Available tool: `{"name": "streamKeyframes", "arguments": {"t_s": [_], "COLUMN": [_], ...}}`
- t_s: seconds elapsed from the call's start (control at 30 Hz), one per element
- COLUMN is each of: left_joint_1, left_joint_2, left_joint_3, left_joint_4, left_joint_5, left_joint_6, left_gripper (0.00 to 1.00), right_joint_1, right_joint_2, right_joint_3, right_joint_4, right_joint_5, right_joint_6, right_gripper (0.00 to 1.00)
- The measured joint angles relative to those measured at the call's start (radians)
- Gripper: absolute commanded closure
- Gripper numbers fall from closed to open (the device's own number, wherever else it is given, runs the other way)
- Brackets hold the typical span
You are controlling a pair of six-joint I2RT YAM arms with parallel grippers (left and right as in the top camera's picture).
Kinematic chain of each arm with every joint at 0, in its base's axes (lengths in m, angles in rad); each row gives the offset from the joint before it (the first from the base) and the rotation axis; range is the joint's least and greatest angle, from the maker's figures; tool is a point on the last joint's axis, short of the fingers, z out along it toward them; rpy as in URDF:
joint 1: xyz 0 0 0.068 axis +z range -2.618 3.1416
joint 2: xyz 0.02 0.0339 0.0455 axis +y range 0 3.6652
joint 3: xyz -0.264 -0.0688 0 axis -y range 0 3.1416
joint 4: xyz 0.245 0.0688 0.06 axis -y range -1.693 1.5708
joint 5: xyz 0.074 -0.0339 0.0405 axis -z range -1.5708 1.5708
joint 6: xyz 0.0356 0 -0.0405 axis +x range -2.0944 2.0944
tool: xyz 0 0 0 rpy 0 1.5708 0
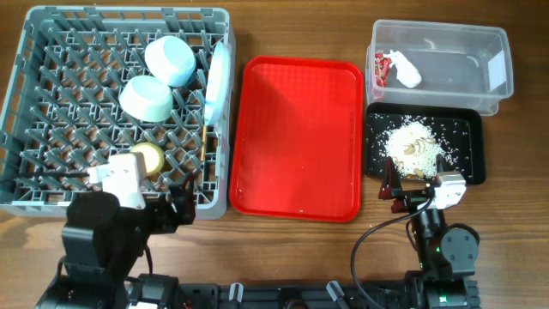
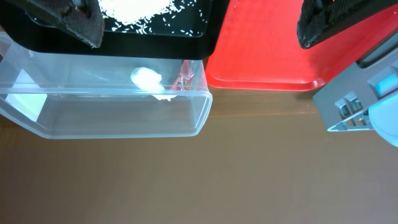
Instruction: Sort waste into correct bins and load items into the dishwasher rack
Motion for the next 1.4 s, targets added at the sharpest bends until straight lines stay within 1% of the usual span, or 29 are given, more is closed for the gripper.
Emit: {"name": "streamKeyframes", "arguments": {"t_s": [0.07, 0.13, 0.2, 0.27, 0.3, 0.33, 0.43, 0.47, 0.53, 0.6, 0.7, 1.4], "left_joint_1": [0.087, 0.135, 0.164, 0.178, 0.196, 0.203, 0.209, 0.21, 0.21, 0.21, 0.21, 0.21], "left_joint_2": [-0.099, -0.214, -0.358, -0.412, -0.473, -0.492, -0.529, -0.529, -0.529, -0.531, -0.53, -0.53], "left_joint_3": [-0.092, -0.226, -0.429, -0.547, -0.669, -0.719, -0.884, -0.898, -0.91, -0.91, -0.911, -0.911], "left_joint_4": [0.049, 0.174, 0.348, 0.492, 0.665, 0.718, 1.019, 1.028, 1.009, 0.931, 0.933, 0.933], "left_joint_5": [0.0, 0.0, 0.001, 0.008, 0.027, 0.035, 0.059, 0.061, 0.079, 0.089, 0.092, 0.092], "left_joint_6": [0.002, 0.017, 0.031, 0.035, 0.039, 0.039, 0.049, 0.061, 0.143, 0.172, 0.193, 0.203], "left_gripper": [0.0, 0.0, 0.0, 0.0, 0.0, 0.0, 0.0, 0.0, 0.0, 0.0, 0.0, 0.0], "right_joint_1": [0.0, 0.0, 0.0, 0.0, 0.0, 0.0, 0.0, 0.0, 0.0, 0.0, 0.0, 0.0], "right_joint_2": [0.0, -0.001, -0.001, -0.001, -0.002, -0.002, -0.002, -0.002, -0.002, -0.002, -0.002, -0.002], "right_joint_3": [0.0, 0.0, 0.0, 0.0, 0.0, 0.0, 0.0, 0.0, 0.0, 0.0, 0.0, 0.0], "right_joint_4": [0.0, 0.002, 0.002, 0.002, 0.002, 0.002, 0.002, 0.002, 0.002, 0.002, 0.002, 0.002], "right_joint_5": [0.0, 0.0, 0.0, 0.0, 0.0, 0.0, 0.0, 0.0, 0.0, 0.0, 0.0, 0.0], "right_joint_6": [0.0, 0.0, 0.0, 0.0, 0.0, 0.0, 0.0, 0.0, 0.0, 0.0, 0.0, 0.0], "right_gripper": [0.01, 0.0, 0.0, 0.0, 0.0, 0.0, 0.0, 0.0, 0.0, 0.0, 0.0, 0.0]}}
